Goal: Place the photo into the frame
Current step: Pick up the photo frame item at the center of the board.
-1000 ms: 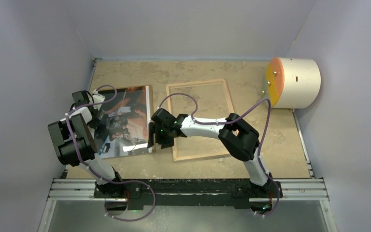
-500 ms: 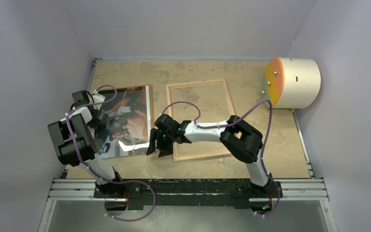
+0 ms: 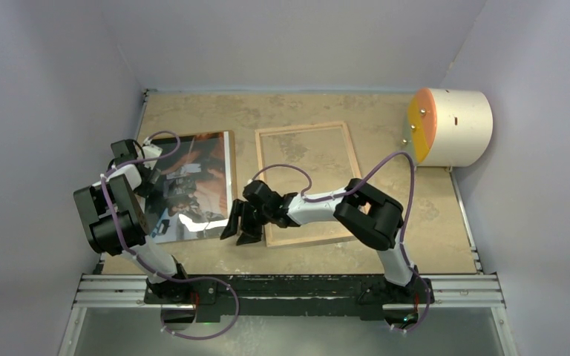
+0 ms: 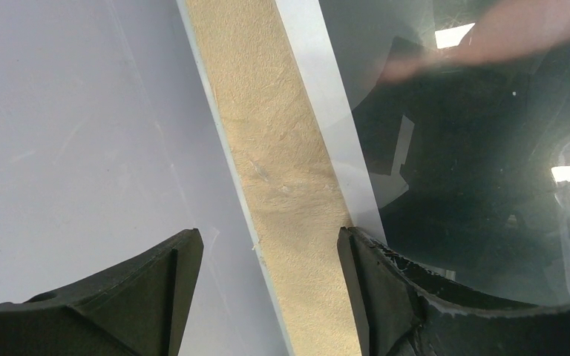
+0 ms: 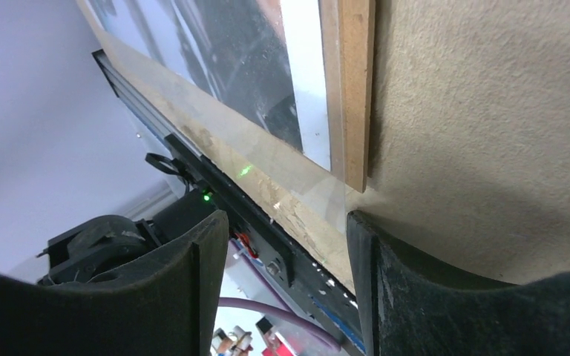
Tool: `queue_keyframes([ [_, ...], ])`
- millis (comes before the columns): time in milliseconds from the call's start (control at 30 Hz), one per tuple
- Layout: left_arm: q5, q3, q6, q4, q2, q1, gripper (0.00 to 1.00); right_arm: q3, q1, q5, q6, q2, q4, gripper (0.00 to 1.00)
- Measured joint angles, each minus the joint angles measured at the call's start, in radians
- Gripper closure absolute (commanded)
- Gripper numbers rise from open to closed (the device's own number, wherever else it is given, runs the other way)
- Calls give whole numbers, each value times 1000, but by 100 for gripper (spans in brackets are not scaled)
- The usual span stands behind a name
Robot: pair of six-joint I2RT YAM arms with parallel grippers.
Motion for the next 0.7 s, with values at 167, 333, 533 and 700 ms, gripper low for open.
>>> queue_keyframes([
  [167,0,-2,3,2,-1,0,28,-29,0,2,16,-1,75,41],
  [333,2,-2,8,1,-2,0,28,-65,0,-2,23,-17,169,44],
  [533,3,-2,10,-1,-2,0,29,-79,0,-13,29,-56,280,44],
  [700,8,-2,10,-12,-7,0,30,-56,0,-25,22,-53,279,48],
])
